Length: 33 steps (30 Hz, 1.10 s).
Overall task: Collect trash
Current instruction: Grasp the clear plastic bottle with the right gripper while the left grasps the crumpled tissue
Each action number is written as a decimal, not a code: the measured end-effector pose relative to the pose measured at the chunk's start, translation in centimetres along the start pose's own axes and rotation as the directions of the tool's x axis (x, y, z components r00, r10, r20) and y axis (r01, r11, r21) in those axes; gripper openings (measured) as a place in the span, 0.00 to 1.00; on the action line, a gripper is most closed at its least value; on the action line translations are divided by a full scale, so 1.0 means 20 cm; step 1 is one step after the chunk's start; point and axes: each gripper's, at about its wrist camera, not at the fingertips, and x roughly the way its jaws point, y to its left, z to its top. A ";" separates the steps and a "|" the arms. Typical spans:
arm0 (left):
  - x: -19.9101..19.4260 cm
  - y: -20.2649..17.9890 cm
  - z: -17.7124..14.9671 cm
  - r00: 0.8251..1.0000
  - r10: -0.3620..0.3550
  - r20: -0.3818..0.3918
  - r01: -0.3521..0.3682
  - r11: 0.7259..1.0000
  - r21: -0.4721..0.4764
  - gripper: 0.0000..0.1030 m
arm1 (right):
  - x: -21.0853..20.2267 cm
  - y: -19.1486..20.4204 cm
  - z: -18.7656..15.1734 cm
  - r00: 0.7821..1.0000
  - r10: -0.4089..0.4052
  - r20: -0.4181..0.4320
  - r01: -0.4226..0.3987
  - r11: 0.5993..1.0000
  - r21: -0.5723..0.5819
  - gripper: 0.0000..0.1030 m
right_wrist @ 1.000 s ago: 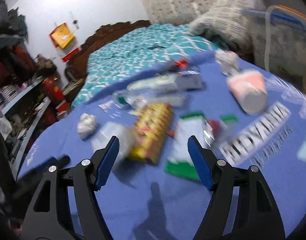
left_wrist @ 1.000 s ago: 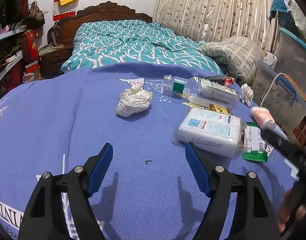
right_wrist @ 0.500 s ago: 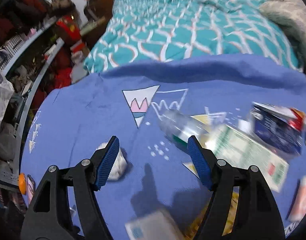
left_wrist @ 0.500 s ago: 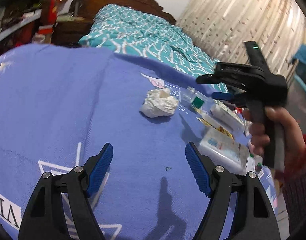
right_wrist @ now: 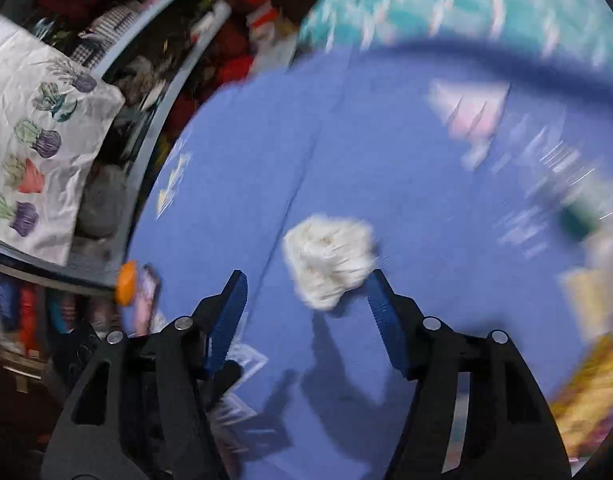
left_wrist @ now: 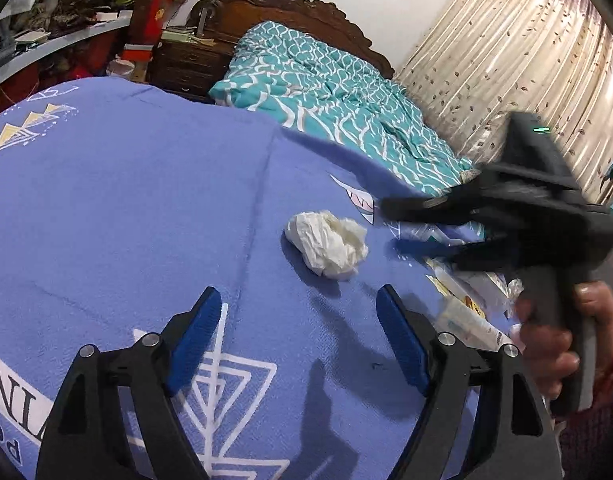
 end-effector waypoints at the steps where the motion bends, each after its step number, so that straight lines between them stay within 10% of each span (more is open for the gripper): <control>1: 0.00 -0.01 0.00 1.000 0.003 -0.007 -0.003 1.000 0.004 0.74 | -0.09 -0.02 0.03 0.993 -0.103 0.066 0.105 0.994 -0.025 0.73; 2: 0.00 -0.01 -0.01 1.000 0.006 -0.007 -0.006 1.000 0.008 0.74 | -0.16 -0.03 0.05 0.967 -0.221 0.128 0.229 0.972 -0.050 0.75; 5: 0.00 -0.03 -0.01 1.000 0.017 0.000 -0.017 1.000 0.022 0.74 | -0.23 -0.07 0.13 0.796 -0.566 0.214 0.602 0.777 -0.183 0.84; 9: 0.00 -0.03 0.00 1.000 0.024 -0.001 -0.024 1.000 0.020 0.74 | -0.06 -0.16 0.22 0.738 -0.672 0.059 0.658 0.698 -0.282 0.84; 13: 0.02 -0.02 0.01 1.000 0.024 -0.004 -0.024 1.000 0.011 0.75 | 0.18 -0.15 0.25 0.609 -0.792 0.032 0.722 0.537 -0.437 0.81; 16: 0.02 -0.02 0.02 1.000 0.019 -0.001 -0.019 1.000 0.019 0.75 | 0.30 -0.22 0.24 0.507 -0.862 0.009 0.750 0.436 -0.497 0.48; 18: 0.01 -0.03 0.01 1.000 0.017 0.000 -0.017 1.000 0.023 0.75 | 0.27 -0.26 0.18 0.473 -0.881 0.026 0.767 0.397 -0.504 0.47; 22: 0.02 -0.03 0.01 1.000 0.013 -0.007 -0.013 1.000 0.024 0.75 | 0.06 -0.13 0.14 0.541 -0.826 0.157 0.788 0.432 -0.439 0.46; 26: 0.02 -0.04 0.01 1.000 0.012 -0.002 -0.012 0.999 0.035 0.75 | -0.43 0.09 0.03 0.618 -0.684 0.387 0.785 0.558 -0.268 0.43; 28: 0.01 -0.05 0.01 1.000 0.009 0.000 -0.009 0.999 0.048 0.77 | -0.66 0.16 -0.09 0.617 -0.614 0.492 0.763 0.620 -0.184 0.42; 33: 0.02 -0.09 0.03 1.000 0.004 -0.022 -0.002 0.997 0.075 0.81 | -1.00 0.26 -0.45 0.501 -0.526 0.687 0.737 0.675 -0.021 0.42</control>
